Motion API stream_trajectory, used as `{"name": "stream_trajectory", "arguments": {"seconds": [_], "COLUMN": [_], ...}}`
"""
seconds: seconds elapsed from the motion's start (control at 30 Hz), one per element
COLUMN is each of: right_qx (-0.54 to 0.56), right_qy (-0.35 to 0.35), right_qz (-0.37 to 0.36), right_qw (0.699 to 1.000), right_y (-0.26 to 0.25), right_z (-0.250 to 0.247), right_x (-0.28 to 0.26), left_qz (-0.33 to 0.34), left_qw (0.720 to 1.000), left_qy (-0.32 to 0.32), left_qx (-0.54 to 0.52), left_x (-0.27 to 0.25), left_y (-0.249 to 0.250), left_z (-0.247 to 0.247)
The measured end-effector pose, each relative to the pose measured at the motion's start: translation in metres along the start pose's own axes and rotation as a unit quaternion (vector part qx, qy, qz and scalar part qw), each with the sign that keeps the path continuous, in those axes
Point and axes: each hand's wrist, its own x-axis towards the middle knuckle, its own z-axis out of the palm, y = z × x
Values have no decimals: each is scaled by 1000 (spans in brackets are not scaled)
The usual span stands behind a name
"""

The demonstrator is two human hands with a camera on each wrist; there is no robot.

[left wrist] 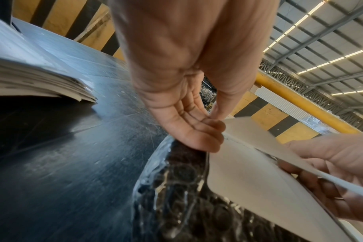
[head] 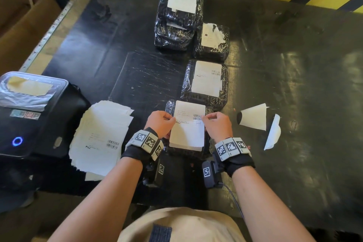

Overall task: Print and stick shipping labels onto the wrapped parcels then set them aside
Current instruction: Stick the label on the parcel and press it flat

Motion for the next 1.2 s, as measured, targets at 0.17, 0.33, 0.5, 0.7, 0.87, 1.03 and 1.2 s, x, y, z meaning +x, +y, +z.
{"name": "stream_trajectory", "arguments": {"seconds": [0.17,0.33,0.5,0.7,0.87,1.03,1.2], "right_qx": [-20,-59,-136,-193,-218,-329,-354], "right_qy": [-3,-11,-22,-4,-11,-105,-101], "right_qz": [-16,-23,-22,-46,-225,-240,-213], "right_qw": [1000,998,990,980,950,907,905], "right_y": [-1,-2,-5,0,-5,-18,-8], "right_z": [-2,-2,-11,-19,-4,21,21], "right_x": [0,3,3,-6,-9,-12,-6], "left_qz": [-7,-13,-10,-8,0,-13,-15], "left_qw": [1000,1000,1000,1000,1000,1000,1000], "left_qy": [-2,-9,-6,-5,0,0,4], "left_qx": [0,0,15,22,24,11,10], "left_x": [0,1,0,-3,-4,1,2], "left_y": [1,3,5,9,7,0,-8], "left_z": [0,-1,-1,-1,-1,-1,-4]}}
